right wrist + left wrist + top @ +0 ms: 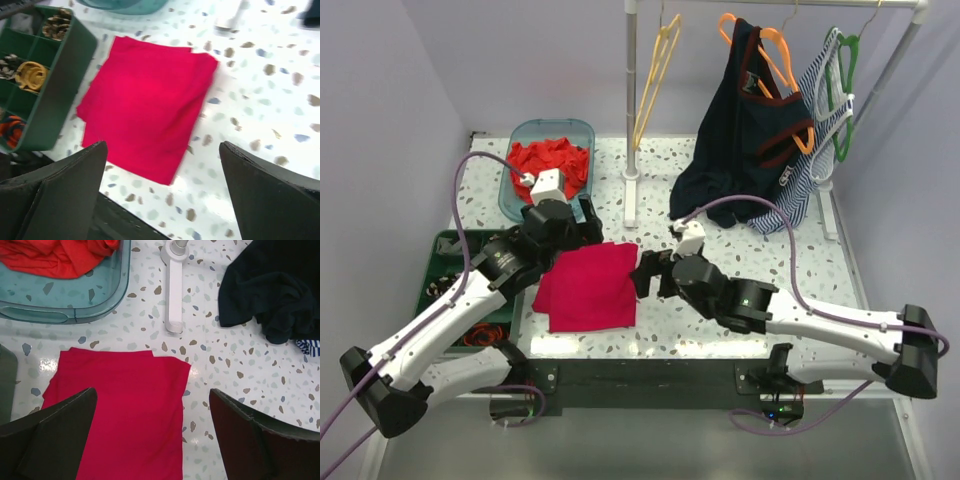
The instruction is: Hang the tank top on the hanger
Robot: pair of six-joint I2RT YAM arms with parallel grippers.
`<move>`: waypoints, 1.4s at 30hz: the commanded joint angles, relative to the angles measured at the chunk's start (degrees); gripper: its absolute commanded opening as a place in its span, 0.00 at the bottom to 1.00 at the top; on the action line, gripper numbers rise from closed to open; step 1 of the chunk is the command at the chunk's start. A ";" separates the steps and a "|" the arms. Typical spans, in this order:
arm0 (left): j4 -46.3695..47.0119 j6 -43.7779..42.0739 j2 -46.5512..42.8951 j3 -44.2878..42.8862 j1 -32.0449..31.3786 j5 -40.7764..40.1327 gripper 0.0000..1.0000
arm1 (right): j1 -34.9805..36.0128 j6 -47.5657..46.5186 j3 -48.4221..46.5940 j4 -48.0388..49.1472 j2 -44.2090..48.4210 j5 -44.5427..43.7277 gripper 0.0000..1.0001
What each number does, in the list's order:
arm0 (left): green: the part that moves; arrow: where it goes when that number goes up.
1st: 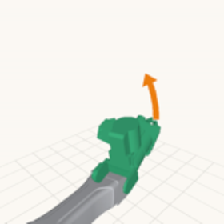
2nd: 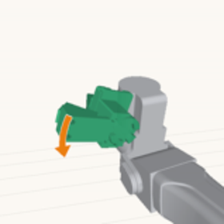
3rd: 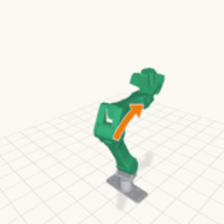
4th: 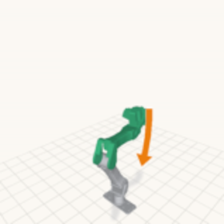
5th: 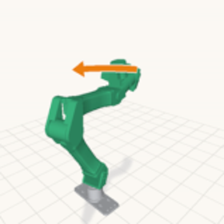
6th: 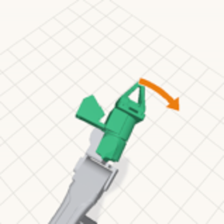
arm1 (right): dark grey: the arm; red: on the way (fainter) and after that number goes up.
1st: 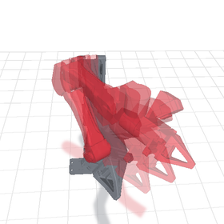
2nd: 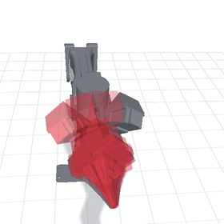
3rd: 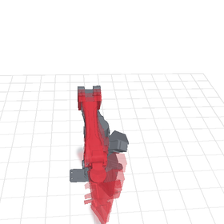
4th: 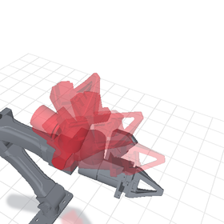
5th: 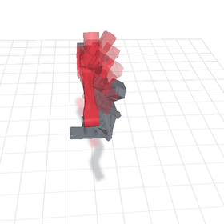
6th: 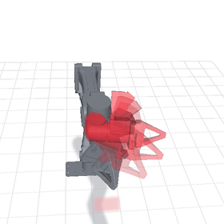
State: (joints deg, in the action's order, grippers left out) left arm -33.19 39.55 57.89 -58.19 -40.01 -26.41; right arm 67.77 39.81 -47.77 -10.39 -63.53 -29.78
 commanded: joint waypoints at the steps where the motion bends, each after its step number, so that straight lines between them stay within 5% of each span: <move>1: 1.29 4.65 3.27 -1.48 1.15 -6.26 1.00 | 0.08 -1.22 3.03 -6.12 8.13 -7.91 0.99; 7: 6.89 5.28 13.64 -6.56 14.94 3.81 1.00 | 0.00 -3.95 5.23 -10.17 15.18 -12.41 0.99; 15: 14.12 6.33 38.33 -22.12 26.81 10.24 0.90 | -0.09 -4.57 6.20 -11.93 16.33 -10.57 0.99; 22: 12.37 5.36 58.27 -39.95 29.02 10.16 0.74 | -0.09 -3.08 6.20 -14.30 18.26 -9.15 0.98; 28: 11.48 5.98 67.16 -46.56 29.29 10.86 0.68 | -0.09 -2.81 6.46 -15.01 19.23 -9.68 0.99; 31: 12.27 6.33 68.85 -47.62 29.99 11.73 0.44 | -0.09 -2.81 5.76 -15.36 18.71 -9.68 0.98; 32: 12.36 6.15 68.68 -47.97 30.16 12.00 0.24 | 0.00 -2.72 5.41 -15.62 18.35 -9.60 0.99; 35: 12.45 3.70 65.43 -49.03 30.78 10.95 0.00 | -0.09 -2.64 5.32 -15.36 17.74 -9.51 0.99; 42: 16.66 -8.23 49.88 -50.96 31.31 8.48 0.00 | 0.00 -4.30 3.39 -12.81 14.49 -9.59 0.99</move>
State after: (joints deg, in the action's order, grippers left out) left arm -22.33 39.77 121.54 -103.88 -9.45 -15.75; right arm 67.75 36.01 -41.52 -25.80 -47.24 -38.02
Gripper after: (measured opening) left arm 0.057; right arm 0.986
